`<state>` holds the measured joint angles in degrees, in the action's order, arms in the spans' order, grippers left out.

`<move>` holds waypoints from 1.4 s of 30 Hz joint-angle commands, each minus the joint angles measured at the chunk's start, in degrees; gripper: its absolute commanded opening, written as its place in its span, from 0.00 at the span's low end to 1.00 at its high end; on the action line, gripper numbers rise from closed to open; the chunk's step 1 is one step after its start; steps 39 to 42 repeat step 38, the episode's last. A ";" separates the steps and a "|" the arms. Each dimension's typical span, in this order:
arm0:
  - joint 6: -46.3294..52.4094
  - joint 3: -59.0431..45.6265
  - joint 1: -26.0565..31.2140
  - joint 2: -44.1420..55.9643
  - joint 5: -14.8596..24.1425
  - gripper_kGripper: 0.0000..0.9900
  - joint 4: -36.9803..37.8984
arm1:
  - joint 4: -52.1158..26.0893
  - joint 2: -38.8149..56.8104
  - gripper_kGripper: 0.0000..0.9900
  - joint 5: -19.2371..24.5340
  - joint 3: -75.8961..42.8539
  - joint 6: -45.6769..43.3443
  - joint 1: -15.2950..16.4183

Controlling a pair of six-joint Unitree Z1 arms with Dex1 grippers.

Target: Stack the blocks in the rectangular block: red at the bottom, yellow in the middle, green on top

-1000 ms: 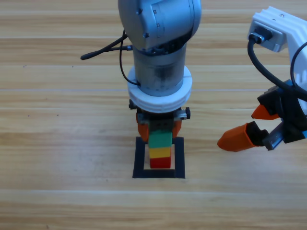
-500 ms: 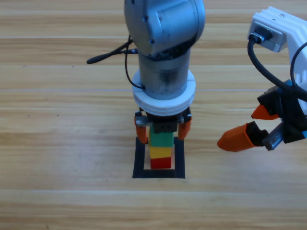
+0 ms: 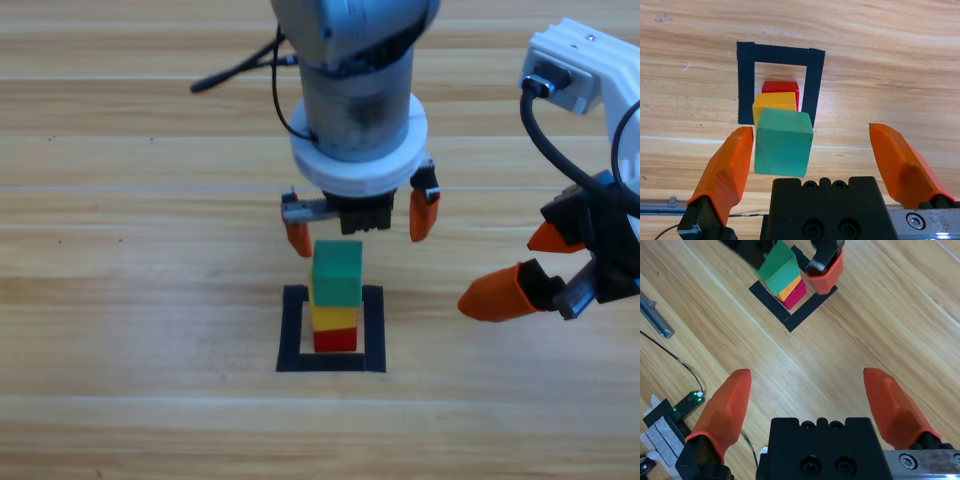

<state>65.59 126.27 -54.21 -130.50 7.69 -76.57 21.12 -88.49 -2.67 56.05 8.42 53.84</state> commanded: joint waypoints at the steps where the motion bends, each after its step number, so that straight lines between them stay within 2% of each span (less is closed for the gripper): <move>1: -1.52 -0.67 0.51 0.34 1.19 1.00 -1.39 | -1.70 4.38 1.00 -1.20 -2.00 -1.04 -1.46; 6: -1.34 -0.05 0.51 5.17 4.00 1.00 -2.36 | -1.70 3.06 1.00 -1.20 -1.91 -1.66 -1.46; 9: -0.55 -0.41 -1.25 10.71 9.62 1.00 -3.50 | -1.70 2.44 1.00 -0.94 -1.91 -2.09 -1.46; 11: -0.38 -2.43 -4.15 14.93 15.16 1.00 -3.59 | -1.70 1.83 1.00 -0.58 -1.82 -2.18 -1.46; 14: 2.43 -13.50 -10.83 20.64 23.42 1.00 -1.83 | -1.70 0.68 1.00 -0.50 -1.82 -2.62 -1.46; 17: 1.73 -30.90 -16.28 27.49 28.78 1.00 9.33 | -1.70 0.07 1.00 -0.85 -1.74 -2.71 -1.46; 21: -1.78 -46.99 -18.30 34.61 30.10 1.00 20.67 | -1.70 -0.02 1.00 -1.02 -1.74 -2.71 -1.46; 25: -4.51 -57.71 -18.30 40.06 30.10 1.00 29.10 | -1.70 -0.02 1.00 -1.02 -1.82 -2.80 -1.46; 42: -6.09 -60.26 -18.30 41.82 30.19 1.00 30.86 | -1.70 -0.19 1.00 -1.02 -1.82 -2.89 -1.46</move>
